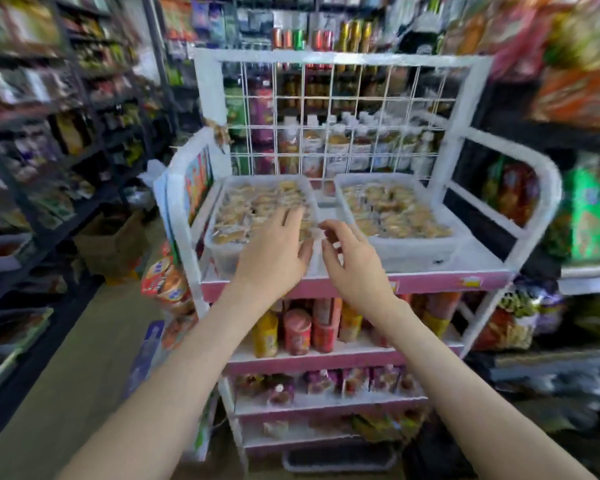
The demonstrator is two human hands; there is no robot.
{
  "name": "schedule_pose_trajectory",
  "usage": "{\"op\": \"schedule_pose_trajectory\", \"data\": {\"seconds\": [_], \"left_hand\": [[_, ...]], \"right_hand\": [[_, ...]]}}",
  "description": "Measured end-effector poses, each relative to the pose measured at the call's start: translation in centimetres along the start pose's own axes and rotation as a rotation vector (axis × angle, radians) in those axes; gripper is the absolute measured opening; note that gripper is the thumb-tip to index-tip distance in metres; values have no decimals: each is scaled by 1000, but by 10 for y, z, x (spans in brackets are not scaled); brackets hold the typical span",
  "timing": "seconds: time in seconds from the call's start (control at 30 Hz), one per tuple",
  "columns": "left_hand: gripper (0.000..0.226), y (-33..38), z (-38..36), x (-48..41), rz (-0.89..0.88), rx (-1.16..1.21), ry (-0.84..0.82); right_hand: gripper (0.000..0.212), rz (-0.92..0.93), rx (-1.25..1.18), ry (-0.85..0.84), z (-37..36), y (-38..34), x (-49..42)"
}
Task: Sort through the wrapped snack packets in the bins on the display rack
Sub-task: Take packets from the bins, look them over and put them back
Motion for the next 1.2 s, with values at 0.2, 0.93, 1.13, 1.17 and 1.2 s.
{"op": "schedule_pose_trajectory", "data": {"seconds": [0.2, 0.93, 1.13, 1.17, 1.2], "left_hand": [[47, -4, -22, -91, -24, -72, -68], [55, 14, -113, -183, -145, -90, -425], [70, 41, -138, -230, -91, -87, -434], [79, 41, -146, -234, -74, -84, -476], [86, 40, -154, -237, -62, -86, -519]], "right_hand": [[26, -42, 90, 37, 33, 77, -73], [30, -358, 464, -492, 53, 236, -133], [37, -294, 550, -680, 27, 261, -157], [39, -289, 601, -710, 22, 268, -159], [41, -254, 672, -746, 17, 275, -160]]}}
Point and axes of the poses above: each hand's wrist, its own x-axis away from the middle knuckle, its own z-axis out of the back of the hand, y = z × x, the point moved 7 cm from there along -x, towards the middle knuckle, and after that the axes turned 5 degrees about -y, right-handed, at the moved point
